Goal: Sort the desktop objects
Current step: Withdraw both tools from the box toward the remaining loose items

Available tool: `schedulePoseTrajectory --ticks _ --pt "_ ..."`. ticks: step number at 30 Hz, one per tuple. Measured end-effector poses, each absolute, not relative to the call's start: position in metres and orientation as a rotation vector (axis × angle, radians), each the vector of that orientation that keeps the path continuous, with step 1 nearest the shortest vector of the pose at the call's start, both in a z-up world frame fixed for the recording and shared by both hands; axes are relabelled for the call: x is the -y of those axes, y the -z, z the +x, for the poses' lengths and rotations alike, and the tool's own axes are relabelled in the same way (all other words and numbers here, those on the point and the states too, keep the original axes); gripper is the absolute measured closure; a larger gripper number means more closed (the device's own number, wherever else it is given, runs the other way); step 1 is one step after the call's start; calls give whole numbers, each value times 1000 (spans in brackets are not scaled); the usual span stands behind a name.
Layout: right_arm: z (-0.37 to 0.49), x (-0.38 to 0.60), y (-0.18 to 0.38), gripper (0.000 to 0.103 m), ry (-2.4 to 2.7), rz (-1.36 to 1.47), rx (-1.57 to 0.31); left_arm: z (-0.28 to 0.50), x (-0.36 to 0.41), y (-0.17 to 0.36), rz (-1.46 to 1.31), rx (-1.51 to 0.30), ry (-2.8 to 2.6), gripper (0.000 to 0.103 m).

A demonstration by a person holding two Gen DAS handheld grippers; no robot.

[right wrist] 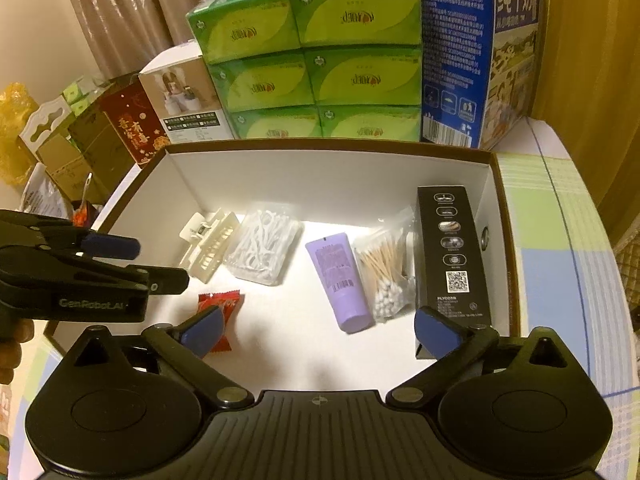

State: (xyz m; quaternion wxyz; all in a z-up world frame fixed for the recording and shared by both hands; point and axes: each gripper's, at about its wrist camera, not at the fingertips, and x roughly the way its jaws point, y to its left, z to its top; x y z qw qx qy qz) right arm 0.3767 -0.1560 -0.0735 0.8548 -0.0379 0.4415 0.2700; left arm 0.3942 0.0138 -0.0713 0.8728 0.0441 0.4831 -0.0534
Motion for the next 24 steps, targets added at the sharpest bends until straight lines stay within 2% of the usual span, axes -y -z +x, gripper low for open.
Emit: schedulePoseTrajectory --ticks 8,24 --pt "361 163 62 2 -562 -70 -899 372 -15 54 92 -982 111 34" --pt "314 176 40 2 -571 -52 -859 312 -22 25 63 -924 100 32"
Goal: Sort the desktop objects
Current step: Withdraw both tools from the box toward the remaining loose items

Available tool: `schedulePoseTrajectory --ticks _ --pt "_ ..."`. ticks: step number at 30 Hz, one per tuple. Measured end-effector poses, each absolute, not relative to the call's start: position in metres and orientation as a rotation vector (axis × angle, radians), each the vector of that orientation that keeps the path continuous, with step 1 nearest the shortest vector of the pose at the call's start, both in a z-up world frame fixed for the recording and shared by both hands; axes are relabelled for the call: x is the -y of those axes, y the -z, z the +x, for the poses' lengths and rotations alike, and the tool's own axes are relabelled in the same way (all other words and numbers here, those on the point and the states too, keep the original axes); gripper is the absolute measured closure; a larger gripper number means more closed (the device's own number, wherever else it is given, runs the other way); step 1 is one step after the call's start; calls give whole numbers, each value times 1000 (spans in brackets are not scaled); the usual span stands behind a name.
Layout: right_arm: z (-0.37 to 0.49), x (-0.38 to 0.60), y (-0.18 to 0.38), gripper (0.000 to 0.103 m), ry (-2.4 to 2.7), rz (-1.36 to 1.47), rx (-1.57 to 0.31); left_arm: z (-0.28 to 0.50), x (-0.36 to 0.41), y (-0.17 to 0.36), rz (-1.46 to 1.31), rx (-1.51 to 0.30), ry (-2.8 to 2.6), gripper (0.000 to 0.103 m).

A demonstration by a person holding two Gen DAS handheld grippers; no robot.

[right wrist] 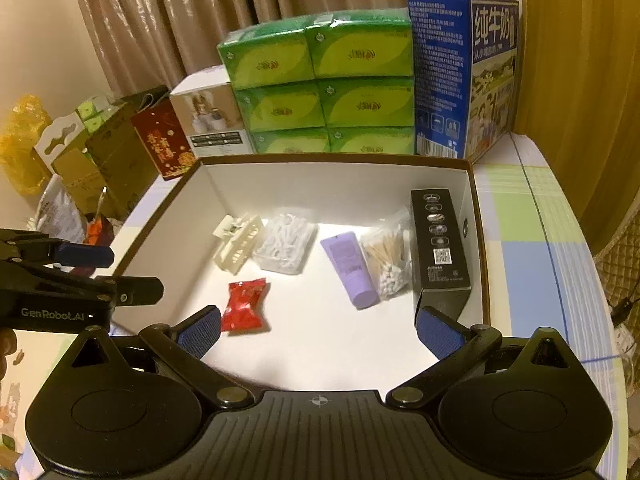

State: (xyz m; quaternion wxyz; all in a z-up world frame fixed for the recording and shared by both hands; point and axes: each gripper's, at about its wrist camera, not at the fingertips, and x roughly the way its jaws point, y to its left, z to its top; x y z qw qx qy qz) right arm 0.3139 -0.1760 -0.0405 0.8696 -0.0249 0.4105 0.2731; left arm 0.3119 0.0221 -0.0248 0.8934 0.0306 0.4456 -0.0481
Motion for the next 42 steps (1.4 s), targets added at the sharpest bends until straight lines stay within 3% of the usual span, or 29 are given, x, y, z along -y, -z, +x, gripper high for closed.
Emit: schedulePoseTrajectory --ticks 21,42 --pt "230 203 40 2 -621 -64 -877 202 -46 21 40 -930 42 26" --pt "200 229 75 2 -586 -44 -1027 140 -43 72 49 -1075 103 27"
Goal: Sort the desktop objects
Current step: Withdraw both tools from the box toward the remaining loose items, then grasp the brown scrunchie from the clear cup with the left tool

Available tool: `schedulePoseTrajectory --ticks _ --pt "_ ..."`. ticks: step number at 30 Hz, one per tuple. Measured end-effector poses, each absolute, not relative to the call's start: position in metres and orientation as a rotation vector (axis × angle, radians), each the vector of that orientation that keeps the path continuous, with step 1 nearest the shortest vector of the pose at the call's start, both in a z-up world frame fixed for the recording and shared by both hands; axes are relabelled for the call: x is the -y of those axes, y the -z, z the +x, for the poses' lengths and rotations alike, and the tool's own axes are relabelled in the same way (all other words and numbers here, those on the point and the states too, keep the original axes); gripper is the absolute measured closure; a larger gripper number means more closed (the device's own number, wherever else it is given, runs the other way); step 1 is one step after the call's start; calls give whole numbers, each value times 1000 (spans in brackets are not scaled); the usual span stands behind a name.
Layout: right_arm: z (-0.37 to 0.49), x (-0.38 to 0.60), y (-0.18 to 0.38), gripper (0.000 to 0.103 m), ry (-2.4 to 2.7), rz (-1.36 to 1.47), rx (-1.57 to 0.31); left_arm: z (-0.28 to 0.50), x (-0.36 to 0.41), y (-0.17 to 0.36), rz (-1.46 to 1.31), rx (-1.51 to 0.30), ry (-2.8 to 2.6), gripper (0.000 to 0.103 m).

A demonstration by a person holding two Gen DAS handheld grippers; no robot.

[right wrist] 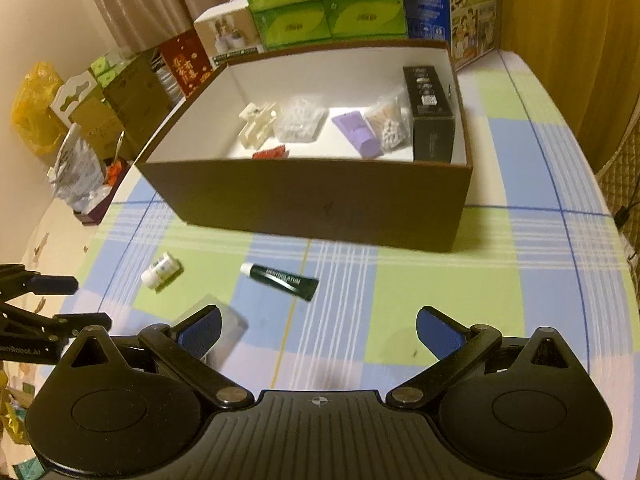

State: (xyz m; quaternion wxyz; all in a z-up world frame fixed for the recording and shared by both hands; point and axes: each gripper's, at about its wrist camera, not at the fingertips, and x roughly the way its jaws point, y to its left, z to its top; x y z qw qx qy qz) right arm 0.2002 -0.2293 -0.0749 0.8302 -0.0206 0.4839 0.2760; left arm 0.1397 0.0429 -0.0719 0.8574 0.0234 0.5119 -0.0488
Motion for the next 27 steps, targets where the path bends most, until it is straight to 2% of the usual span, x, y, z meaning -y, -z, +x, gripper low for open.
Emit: schedulePoseTrajectory --ticks 17,27 --pt "182 226 107 2 -592 -52 -1144 126 -25 107 39 -1158 166 28" --pt "184 233 118 2 -558 -38 -1178 121 -16 130 55 -1156 211 36"
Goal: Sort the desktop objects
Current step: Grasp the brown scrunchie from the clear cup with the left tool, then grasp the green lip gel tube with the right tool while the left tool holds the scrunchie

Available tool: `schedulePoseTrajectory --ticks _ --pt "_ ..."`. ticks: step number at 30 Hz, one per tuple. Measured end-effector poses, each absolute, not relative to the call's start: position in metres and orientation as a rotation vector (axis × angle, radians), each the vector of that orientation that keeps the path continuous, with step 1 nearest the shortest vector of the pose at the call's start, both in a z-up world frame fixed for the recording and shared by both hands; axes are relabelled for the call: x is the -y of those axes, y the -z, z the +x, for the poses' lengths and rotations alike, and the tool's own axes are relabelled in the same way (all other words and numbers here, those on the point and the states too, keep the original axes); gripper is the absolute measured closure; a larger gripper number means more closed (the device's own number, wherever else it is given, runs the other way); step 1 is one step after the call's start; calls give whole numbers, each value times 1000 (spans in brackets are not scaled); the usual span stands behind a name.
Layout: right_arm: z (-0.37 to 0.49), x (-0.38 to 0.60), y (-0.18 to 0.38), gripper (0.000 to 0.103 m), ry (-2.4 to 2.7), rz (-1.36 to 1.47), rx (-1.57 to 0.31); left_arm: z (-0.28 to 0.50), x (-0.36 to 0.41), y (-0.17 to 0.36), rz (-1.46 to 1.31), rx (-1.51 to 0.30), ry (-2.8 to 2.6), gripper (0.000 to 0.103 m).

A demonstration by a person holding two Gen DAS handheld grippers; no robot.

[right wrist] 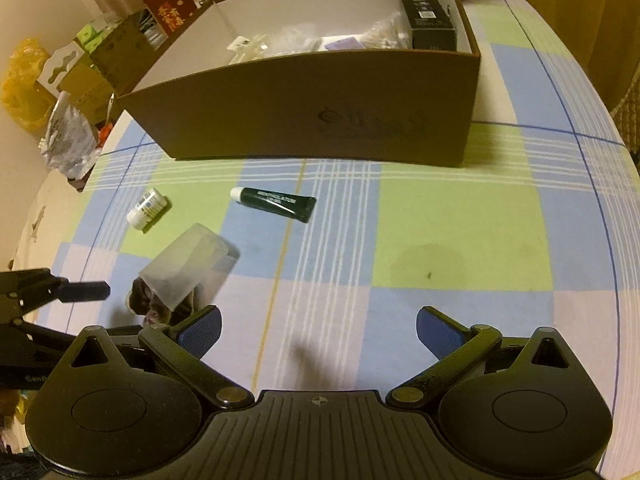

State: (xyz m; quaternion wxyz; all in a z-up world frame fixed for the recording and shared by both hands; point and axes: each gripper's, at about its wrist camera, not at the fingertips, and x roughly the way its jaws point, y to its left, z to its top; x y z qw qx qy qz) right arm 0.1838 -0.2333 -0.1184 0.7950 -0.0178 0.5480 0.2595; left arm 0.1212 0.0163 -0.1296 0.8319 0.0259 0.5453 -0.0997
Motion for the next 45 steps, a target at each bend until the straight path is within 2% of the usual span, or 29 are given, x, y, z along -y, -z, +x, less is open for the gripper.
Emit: schedulePoseTrajectory --ticks 5,8,10,11,13,15,18,35,37,38,39,42,45 --pt "185 237 122 2 -544 -26 -1190 122 -11 138 62 -1143 245 37" --pt "185 239 123 2 -537 -23 -1195 125 -7 141 77 -1114 268 40" --pt "186 239 124 2 -534 -20 -1197 126 -5 145 84 -1095 281 46" --pt "186 240 125 2 -533 -20 -1199 127 -5 147 85 -1088 289 53" --pt "186 240 126 2 -529 -21 -1200 127 -4 148 82 -1070 304 59" --pt "186 241 126 2 -525 -21 -1201 125 -5 148 91 -1054 313 69" --pt "186 241 128 2 -518 -22 -1205 121 -11 148 85 -1057 313 77" --pt "207 201 146 2 -677 -140 -1114 112 -99 136 13 -1091 76 80" --pt "214 195 149 9 -709 -162 -1088 114 -109 137 -8 -1096 38 80" --pt "217 191 150 23 -727 -176 -1076 117 -115 137 -22 -1098 15 80" --pt "220 186 152 33 -746 -190 -1072 118 -120 137 -33 -1099 -1 80" --pt "231 173 155 42 -784 -229 -1063 126 -130 137 -64 -1105 -38 80" --pt "238 161 155 44 -829 -263 -1026 133 -132 138 -93 -1106 -49 80"
